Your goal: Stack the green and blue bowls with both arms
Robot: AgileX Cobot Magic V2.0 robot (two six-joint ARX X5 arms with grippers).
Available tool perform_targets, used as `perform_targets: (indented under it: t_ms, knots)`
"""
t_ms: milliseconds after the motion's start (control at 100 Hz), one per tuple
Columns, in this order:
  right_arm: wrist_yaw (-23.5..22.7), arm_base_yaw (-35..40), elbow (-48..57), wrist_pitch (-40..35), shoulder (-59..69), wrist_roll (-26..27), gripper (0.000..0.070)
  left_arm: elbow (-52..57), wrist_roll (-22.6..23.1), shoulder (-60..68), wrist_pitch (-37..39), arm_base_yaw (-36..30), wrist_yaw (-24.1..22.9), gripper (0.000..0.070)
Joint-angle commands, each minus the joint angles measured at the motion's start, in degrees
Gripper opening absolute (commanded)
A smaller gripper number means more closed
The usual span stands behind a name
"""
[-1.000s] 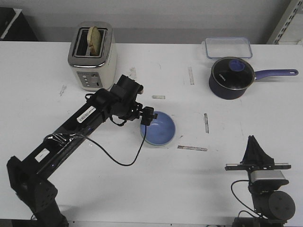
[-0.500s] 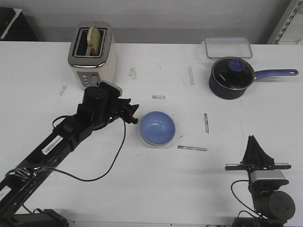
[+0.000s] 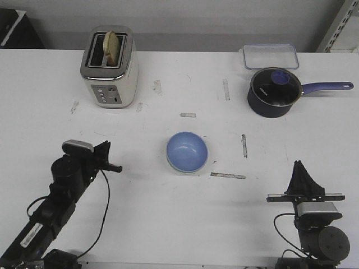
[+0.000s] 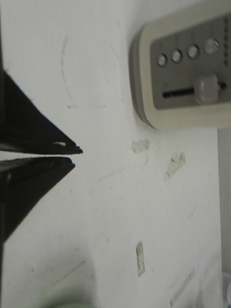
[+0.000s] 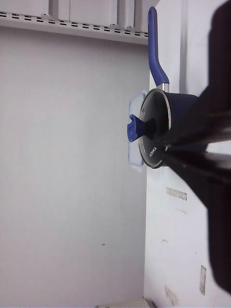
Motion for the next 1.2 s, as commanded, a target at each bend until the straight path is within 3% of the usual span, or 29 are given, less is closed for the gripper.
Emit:
perform_targets:
  t_ms: [0, 250, 370, 640, 1190]
  knots:
    - [0.07, 0.00, 0.15, 0.70, -0.09, -0.24, 0.0008, -2.71, 0.74, -3.98, 1.14, 0.96, -0.39, 0.0000]
    - [0.07, 0.00, 0.15, 0.68, -0.09, -0.24, 0.0008, -12.22, 0.72, -20.44, 0.39, 7.13, -0.42, 0.0000]
    - [0.07, 0.00, 0.15, 0.70, -0.09, -0.26, 0.0007, -12.46, 0.72, -27.26, -3.54, 8.96, -0.42, 0.0001]
    - [0.07, 0.00, 0.15, 0.70, -0.09, -0.24, 0.0008, -12.44, 0.70, -39.15, -3.89, 9.14, -0.42, 0.0001]
    - [0.07, 0.00, 0.15, 0.70, -0.09, -0.24, 0.0008, -15.26, 0.72, -47.56, -4.09, 9.09, -0.22, 0.0001]
